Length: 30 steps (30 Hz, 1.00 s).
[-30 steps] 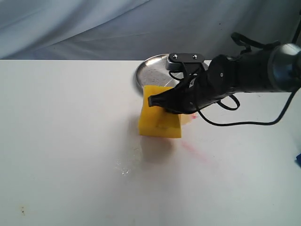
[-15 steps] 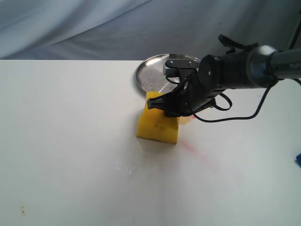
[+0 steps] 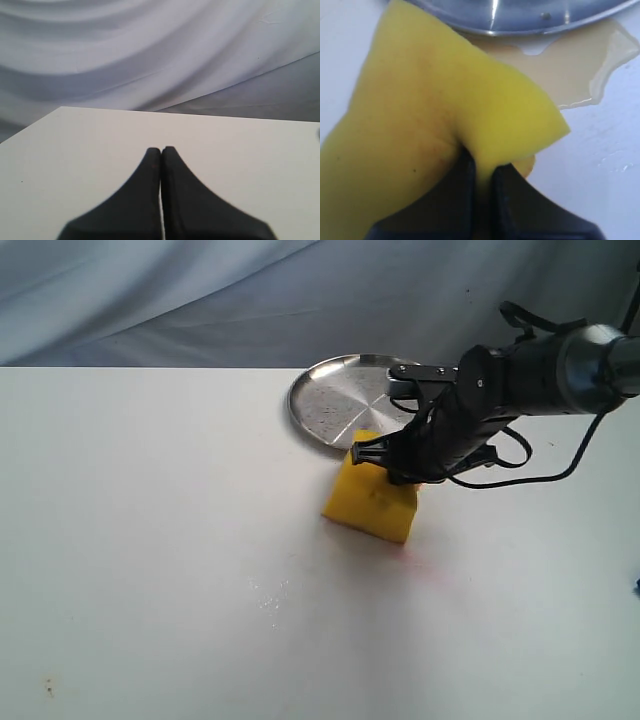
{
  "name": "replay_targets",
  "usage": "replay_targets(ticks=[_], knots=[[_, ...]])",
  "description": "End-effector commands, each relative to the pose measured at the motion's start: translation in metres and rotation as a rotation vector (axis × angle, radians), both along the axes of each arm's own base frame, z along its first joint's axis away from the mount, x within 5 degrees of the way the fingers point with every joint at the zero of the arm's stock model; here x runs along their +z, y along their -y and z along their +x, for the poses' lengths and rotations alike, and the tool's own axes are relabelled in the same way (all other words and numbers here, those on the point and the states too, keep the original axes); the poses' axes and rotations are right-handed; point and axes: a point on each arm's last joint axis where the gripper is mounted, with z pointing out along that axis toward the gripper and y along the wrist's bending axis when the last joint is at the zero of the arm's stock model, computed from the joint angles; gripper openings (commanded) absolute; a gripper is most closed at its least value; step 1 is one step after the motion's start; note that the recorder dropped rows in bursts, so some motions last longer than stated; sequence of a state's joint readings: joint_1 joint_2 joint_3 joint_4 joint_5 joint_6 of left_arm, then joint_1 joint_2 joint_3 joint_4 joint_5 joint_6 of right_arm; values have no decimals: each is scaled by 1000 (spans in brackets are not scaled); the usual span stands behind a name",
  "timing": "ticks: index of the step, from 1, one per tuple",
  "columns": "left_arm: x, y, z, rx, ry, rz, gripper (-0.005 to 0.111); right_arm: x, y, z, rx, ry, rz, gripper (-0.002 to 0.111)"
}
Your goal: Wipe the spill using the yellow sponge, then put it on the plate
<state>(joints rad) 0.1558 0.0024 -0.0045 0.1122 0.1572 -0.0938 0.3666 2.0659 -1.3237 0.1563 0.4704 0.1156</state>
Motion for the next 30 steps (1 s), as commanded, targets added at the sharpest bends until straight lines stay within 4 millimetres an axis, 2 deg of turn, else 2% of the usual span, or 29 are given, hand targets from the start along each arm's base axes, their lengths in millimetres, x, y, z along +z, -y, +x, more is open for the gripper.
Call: replay_targets(ticks=[1, 13, 17, 22, 25, 30], knots=[[-1, 0, 0, 4, 1, -2, 0, -2, 23, 6, -16, -17, -48, 0], [-1, 0, 0, 4, 1, -2, 0, -1, 76, 22, -160, 8, -54, 0], [-1, 0, 0, 4, 1, -2, 0, 0, 87, 26, -202, 36, -44, 0], [-1, 0, 0, 4, 1, -2, 0, 0, 91, 28, -219, 46, -43, 0], [-1, 0, 0, 4, 1, -2, 0, -7, 91, 29, -220, 19, -49, 0], [-1, 0, 0, 4, 1, -2, 0, -26, 73, 30, -176, -69, -71, 0]])
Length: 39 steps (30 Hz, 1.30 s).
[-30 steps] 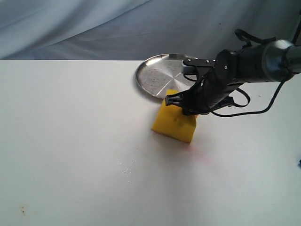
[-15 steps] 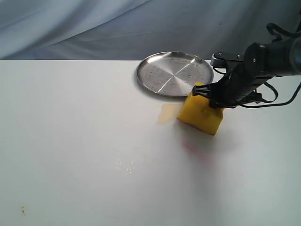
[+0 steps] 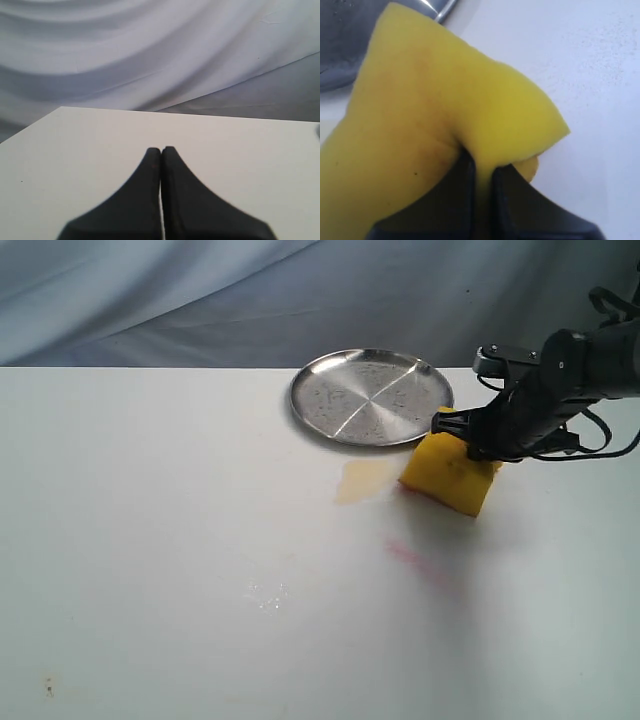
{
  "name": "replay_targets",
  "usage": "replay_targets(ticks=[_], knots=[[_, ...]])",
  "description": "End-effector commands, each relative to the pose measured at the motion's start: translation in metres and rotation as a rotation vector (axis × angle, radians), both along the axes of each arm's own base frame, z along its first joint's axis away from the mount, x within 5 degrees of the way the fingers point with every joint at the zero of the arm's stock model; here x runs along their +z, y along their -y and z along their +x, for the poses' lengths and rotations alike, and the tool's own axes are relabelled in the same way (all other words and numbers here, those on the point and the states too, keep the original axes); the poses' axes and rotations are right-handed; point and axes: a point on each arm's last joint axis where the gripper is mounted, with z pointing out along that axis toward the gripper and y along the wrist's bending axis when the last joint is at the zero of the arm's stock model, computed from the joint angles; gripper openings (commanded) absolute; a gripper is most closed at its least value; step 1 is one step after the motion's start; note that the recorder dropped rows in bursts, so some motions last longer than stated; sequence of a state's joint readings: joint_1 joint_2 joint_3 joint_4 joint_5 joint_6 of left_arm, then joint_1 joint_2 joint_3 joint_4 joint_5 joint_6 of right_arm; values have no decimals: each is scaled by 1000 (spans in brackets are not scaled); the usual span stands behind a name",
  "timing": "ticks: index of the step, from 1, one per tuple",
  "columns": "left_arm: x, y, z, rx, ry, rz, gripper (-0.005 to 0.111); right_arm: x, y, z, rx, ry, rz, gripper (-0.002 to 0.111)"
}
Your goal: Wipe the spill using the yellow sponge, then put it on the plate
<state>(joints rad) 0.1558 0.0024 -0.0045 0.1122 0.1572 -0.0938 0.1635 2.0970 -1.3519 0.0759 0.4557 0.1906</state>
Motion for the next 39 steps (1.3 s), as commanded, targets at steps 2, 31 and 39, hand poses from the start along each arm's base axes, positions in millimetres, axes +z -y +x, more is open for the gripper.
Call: replay_targets(ticks=[2, 31, 39], knots=[[-1, 0, 0, 4, 1, -2, 0, -22, -20, -1, 70, -95, -36, 0], [-1, 0, 0, 4, 1, -2, 0, -9, -136, -27, 304, -16, 50, 0], [-1, 0, 0, 4, 1, -2, 0, -12, -148, -40, 392, -80, 14, 0]])
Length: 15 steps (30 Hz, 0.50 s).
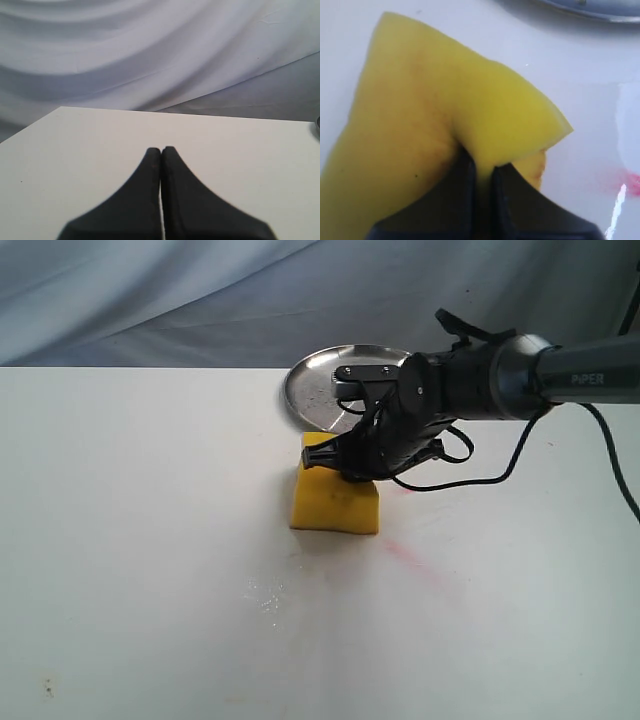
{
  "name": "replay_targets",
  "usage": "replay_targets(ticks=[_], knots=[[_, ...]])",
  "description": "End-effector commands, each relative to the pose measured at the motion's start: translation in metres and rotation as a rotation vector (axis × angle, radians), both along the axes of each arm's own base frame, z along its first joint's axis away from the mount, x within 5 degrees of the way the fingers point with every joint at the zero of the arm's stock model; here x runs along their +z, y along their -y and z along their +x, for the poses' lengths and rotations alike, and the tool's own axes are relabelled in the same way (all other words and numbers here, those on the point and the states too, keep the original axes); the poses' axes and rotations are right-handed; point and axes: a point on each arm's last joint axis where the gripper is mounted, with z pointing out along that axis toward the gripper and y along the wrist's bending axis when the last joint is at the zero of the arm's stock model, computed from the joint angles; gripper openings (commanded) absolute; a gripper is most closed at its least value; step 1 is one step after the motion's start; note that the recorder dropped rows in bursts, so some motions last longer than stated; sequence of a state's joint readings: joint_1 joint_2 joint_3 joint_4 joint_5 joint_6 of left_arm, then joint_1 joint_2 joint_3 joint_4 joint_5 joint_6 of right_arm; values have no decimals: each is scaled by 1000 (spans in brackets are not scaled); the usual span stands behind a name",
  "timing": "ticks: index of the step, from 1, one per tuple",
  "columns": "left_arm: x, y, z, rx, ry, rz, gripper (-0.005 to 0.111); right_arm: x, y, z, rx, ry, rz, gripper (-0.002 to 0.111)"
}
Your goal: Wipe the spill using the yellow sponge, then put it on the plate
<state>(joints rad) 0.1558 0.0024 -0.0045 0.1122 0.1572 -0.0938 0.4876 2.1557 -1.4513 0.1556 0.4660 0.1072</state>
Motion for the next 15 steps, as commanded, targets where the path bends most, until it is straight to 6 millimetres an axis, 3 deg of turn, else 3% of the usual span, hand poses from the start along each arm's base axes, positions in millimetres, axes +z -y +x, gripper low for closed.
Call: replay_targets(ticks=[1, 7, 15], knots=[[-1, 0, 0, 4, 1, -2, 0, -12, -5, -14, 49, -111, -51, 0], [-1, 0, 0, 4, 1, -2, 0, -12, 10, -26, 62, -127, -107, 0], [-1, 0, 0, 4, 1, -2, 0, -9, 71, -30, -68, -138, -128, 0]])
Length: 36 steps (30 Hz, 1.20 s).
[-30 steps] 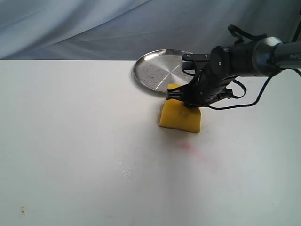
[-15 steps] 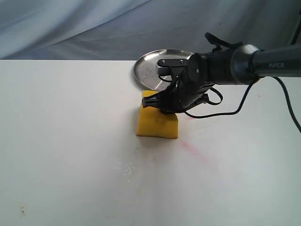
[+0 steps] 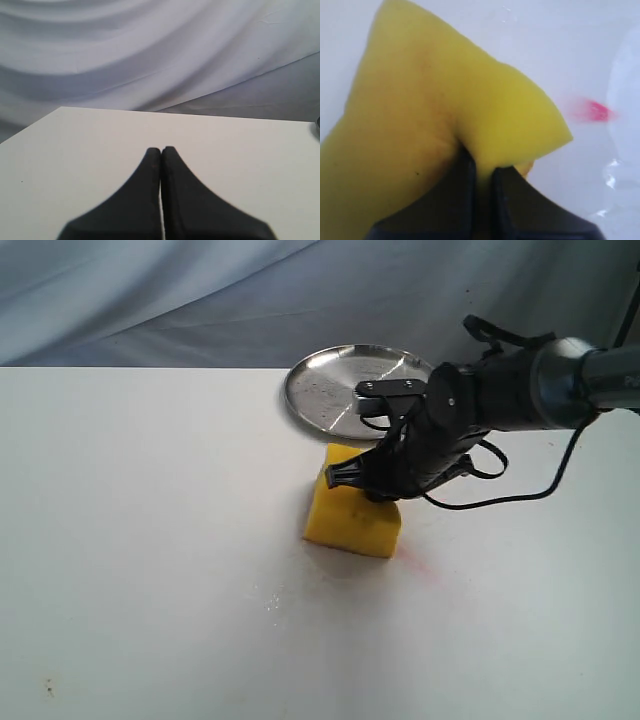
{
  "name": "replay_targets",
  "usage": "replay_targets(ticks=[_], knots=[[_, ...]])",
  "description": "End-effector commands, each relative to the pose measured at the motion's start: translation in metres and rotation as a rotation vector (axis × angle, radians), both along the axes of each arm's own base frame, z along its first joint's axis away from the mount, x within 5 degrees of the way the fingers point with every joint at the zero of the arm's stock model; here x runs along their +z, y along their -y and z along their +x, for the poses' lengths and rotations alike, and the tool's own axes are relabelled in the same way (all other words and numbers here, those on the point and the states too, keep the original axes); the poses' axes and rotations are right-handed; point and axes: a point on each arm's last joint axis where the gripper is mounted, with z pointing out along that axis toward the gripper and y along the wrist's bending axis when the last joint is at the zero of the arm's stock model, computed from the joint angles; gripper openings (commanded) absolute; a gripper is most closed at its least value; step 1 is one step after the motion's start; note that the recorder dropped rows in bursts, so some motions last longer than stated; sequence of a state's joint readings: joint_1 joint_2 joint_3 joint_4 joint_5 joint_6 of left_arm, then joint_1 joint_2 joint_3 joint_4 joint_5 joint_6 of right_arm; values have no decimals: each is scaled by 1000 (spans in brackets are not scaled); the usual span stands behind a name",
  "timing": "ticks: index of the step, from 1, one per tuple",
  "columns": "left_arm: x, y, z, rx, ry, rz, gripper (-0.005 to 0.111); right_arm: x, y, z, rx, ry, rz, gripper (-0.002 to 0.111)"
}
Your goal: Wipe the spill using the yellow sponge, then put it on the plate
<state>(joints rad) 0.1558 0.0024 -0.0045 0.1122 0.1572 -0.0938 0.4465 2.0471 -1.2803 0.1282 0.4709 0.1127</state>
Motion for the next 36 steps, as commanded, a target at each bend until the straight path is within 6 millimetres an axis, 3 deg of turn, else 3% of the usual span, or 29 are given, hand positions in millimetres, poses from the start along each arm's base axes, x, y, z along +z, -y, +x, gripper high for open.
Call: replay_targets(ticks=[1, 9, 15, 22, 30, 36], knots=[[-1, 0, 0, 4, 1, -2, 0, -13, 45, -4, -63, -95, -91, 0], [-1, 0, 0, 4, 1, -2, 0, -13, 95, 8, -216, -111, -112, 0], [-1, 0, 0, 4, 1, -2, 0, -3, 93, 27, -228, -89, -99, 0], [-1, 0, 0, 4, 1, -2, 0, -5, 43, 40, -104, -113, -114, 0], [-1, 0, 0, 4, 1, -2, 0, -2, -20, 20, 59, -68, -94, 0], [-1, 0, 0, 4, 1, -2, 0, -4, -41, 1, 133, -115, -127, 0]])
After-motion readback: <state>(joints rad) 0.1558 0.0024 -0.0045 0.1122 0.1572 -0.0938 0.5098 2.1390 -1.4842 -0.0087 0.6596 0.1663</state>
